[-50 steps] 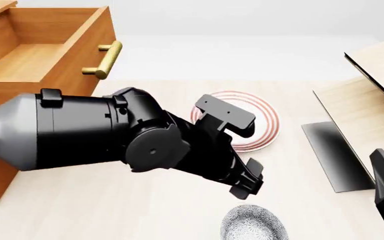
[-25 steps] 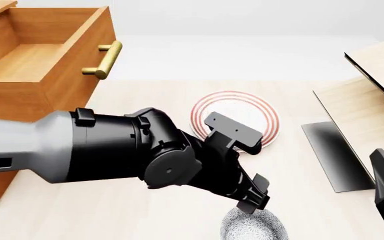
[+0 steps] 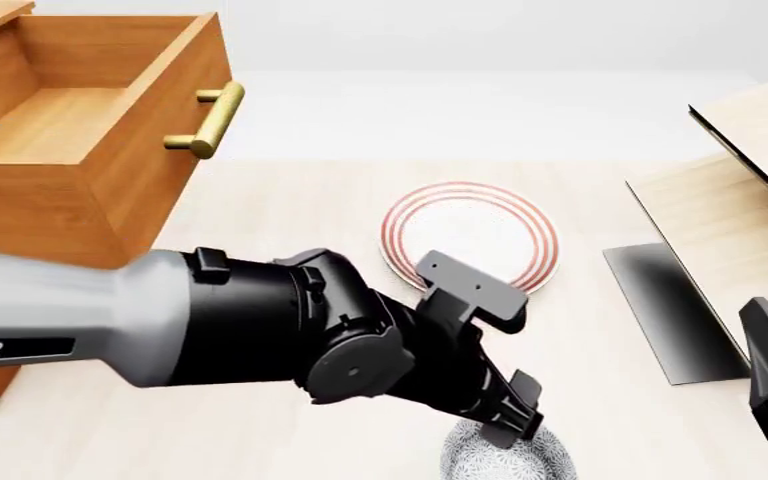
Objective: Open the top drawer of the cabinet and put the bowl in it.
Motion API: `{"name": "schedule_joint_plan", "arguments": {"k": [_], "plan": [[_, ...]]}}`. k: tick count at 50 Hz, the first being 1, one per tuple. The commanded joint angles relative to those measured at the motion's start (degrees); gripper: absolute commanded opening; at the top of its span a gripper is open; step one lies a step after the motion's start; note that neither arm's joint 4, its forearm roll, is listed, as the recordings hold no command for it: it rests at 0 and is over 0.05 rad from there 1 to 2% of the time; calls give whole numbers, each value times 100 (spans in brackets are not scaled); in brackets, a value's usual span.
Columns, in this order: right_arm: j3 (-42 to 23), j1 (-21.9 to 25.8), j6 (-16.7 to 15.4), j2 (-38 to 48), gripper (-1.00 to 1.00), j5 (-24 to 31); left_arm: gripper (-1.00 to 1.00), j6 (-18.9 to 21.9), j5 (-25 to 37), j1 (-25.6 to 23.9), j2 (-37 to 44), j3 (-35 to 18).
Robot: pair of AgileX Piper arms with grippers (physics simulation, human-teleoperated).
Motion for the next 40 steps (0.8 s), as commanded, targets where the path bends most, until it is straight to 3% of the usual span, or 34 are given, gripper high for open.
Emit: {"name": "schedule_joint_plan", "arguments": {"k": [1, 40], "plan": [[4, 1, -1, -14, 100, 2, 100, -84, -151, -37, 147, 66], [4, 2, 2, -11, 100, 2, 100, -381, -625, -104, 533, 331]]}}
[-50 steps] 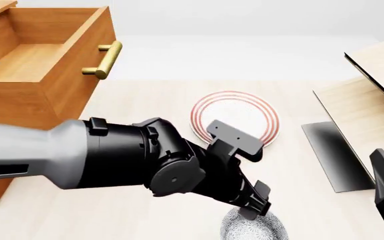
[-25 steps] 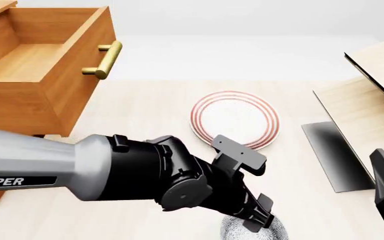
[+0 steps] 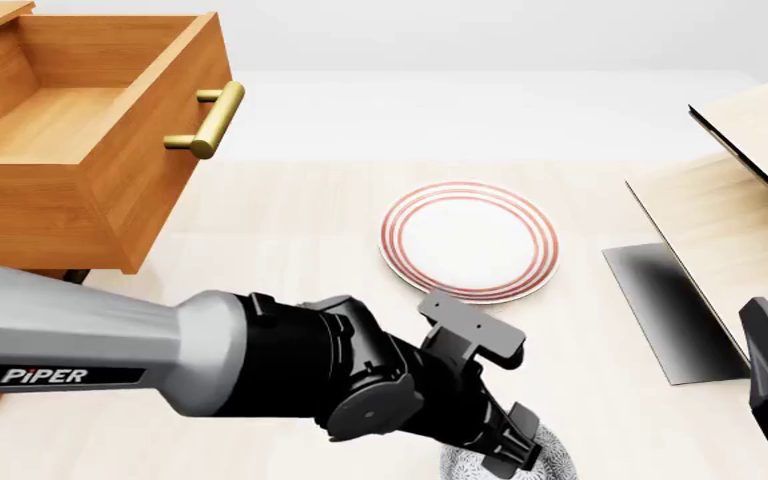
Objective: Open the top drawer of the cabinet and put the bowl in it.
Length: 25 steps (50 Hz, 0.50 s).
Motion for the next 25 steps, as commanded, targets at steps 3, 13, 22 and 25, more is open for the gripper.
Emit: {"name": "schedule_joint_plan", "arguments": {"k": [3, 13, 22, 25], "plan": [[4, 2, 1, -11, 100, 2, 100, -43, -83, 17, 44, 86], [5, 1, 5, -6, 100, 2, 100, -116, -226, 9, 101, 174], [5, 0, 6, -6, 100, 2, 100, -200, -325, -33, 171, 207], [4, 1, 5, -7, 100, 2, 100, -229, -384, -41, 227, 231]]}}
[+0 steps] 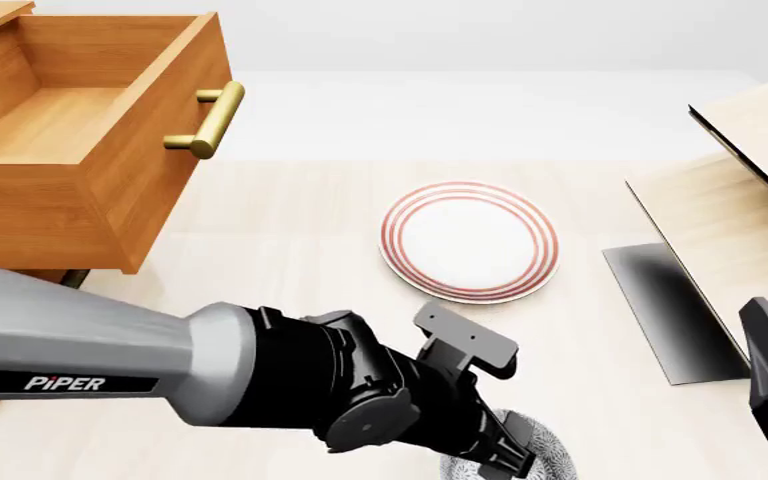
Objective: Open the top drawer of the cabinet and put the bowl in it.
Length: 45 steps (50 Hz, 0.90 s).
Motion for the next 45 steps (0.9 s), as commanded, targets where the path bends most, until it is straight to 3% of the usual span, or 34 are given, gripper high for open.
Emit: {"name": "schedule_joint_plan", "arguments": {"k": [1, 33, 34, 45], "plan": [[4, 1, 0, -11, 100, 2, 100, -131, -164, -71, 128, 58], [4, 0, 5, -8, 100, 2, 100, -403, -540, -174, 427, 181], [4, 3, 0, -14, 100, 2, -100, -399, -582, -115, 389, 241], [4, 2, -1, -12, 100, 2, -100, -405, -597, -159, 216, 272]]}}
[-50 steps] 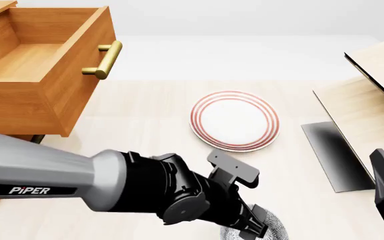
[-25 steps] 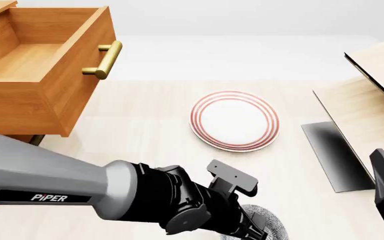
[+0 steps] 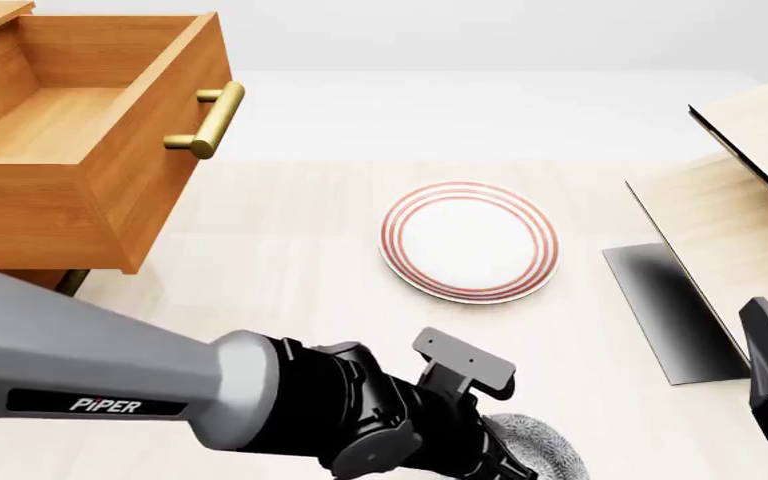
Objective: Open the top drawer of the cabinet and put the bowl in it.
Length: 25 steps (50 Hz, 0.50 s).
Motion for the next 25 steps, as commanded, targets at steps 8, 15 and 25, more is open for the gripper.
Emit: {"name": "schedule_joint_plan", "arguments": {"k": [8, 15, 25], "plan": [[4, 1, 4, -8, 100, 2, -100, 70, -66, 111, -399, 147], [5, 1, 7, -8, 100, 2, -100, -22, -181, 195, -721, 279], [4, 2, 0, -10, 100, 2, -100, 243, 209, 360, -945, 75]]}}
